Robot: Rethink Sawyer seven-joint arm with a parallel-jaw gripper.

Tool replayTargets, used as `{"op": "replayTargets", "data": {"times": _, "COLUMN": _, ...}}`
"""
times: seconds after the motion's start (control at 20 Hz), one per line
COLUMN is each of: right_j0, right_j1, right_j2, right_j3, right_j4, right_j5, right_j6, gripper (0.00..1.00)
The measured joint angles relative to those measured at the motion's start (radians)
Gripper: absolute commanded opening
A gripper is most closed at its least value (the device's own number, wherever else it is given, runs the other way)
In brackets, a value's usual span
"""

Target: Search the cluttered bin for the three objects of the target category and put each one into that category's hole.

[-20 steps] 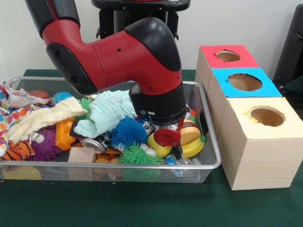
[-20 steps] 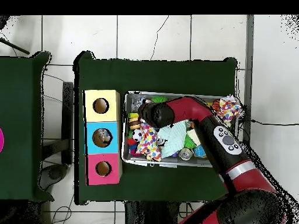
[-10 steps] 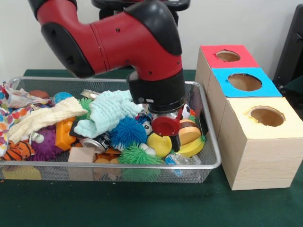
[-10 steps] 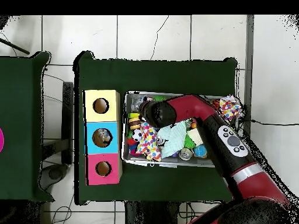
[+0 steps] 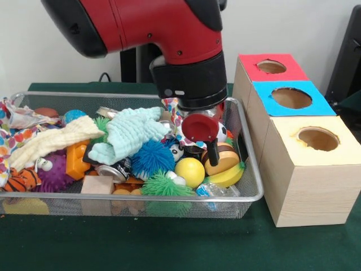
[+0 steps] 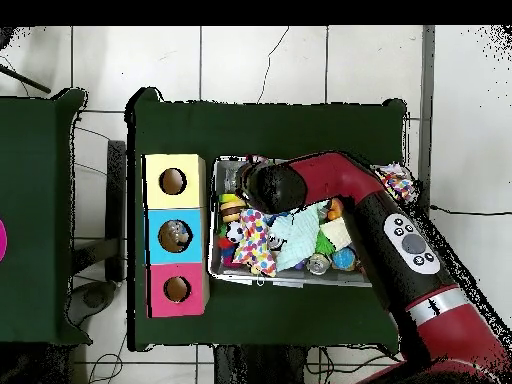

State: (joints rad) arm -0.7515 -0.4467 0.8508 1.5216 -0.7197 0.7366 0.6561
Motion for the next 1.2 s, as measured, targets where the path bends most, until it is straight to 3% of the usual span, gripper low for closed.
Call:
{"op": "replayTargets", "data": {"times": 1.0, "right_j0": 0.034, "right_j1": 0.049, "right_j2": -0.036, "right_j3": 0.0, "right_j4": -0.007, "right_j5": 0.0, "right_j6": 0.0, "gripper": 0.0}}
{"op": "replayTargets", "data": {"times": 1.05, "right_j0": 0.034, "right_j1": 0.053, "right_j2": -0.039, "right_j3": 0.0, "right_j4": -0.007, "right_j5": 0.0, "right_j6": 0.0, "gripper": 1.0}}
{"op": "replayTargets", "data": {"times": 1.2, "right_j0": 0.034, "right_j1": 0.057, "right_j2": -0.041, "right_j3": 0.0, "right_j4": -0.007, "right_j5": 0.0, "right_j6": 0.0, "gripper": 1.0}}
